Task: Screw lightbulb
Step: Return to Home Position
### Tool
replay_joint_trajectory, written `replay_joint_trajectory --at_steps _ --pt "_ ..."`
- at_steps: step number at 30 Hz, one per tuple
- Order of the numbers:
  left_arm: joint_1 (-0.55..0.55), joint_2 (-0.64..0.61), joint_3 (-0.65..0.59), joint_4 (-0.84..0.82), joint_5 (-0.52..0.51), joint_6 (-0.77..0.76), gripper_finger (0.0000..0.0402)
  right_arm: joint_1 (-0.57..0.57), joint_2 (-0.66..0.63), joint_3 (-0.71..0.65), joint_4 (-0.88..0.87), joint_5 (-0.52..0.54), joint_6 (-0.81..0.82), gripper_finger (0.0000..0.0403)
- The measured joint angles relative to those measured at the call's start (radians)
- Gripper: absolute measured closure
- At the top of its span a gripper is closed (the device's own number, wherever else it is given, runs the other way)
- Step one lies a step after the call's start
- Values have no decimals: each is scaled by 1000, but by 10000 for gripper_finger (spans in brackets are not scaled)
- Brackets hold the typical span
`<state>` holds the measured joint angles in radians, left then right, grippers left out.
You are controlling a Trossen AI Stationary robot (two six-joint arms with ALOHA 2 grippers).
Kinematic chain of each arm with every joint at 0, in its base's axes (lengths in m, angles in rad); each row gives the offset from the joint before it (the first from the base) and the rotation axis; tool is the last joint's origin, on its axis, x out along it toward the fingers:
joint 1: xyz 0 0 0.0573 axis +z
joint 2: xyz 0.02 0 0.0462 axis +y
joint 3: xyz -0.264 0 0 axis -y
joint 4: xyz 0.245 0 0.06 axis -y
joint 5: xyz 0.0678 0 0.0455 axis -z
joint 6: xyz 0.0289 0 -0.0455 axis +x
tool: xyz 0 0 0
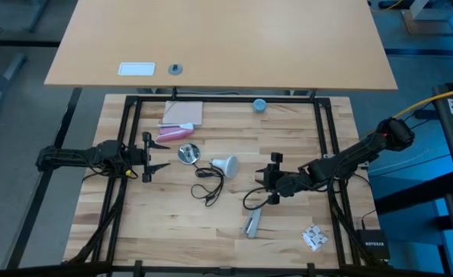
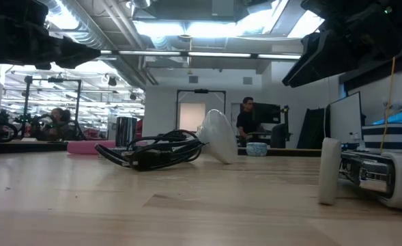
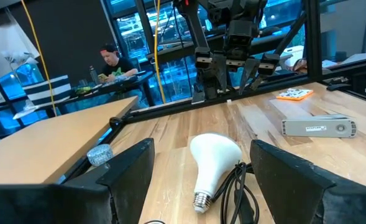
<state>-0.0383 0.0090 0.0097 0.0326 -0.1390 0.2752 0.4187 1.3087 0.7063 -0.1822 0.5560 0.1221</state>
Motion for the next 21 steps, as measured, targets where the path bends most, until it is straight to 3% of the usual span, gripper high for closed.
replay_joint_trajectory --at_steps 13,21 --pt "0 0 0 0 0 1 143 0 -42 0 9 -34 0 249" --pt "0 0 0 0 0 1 143 0 -206 0 -67 -51 0 249"
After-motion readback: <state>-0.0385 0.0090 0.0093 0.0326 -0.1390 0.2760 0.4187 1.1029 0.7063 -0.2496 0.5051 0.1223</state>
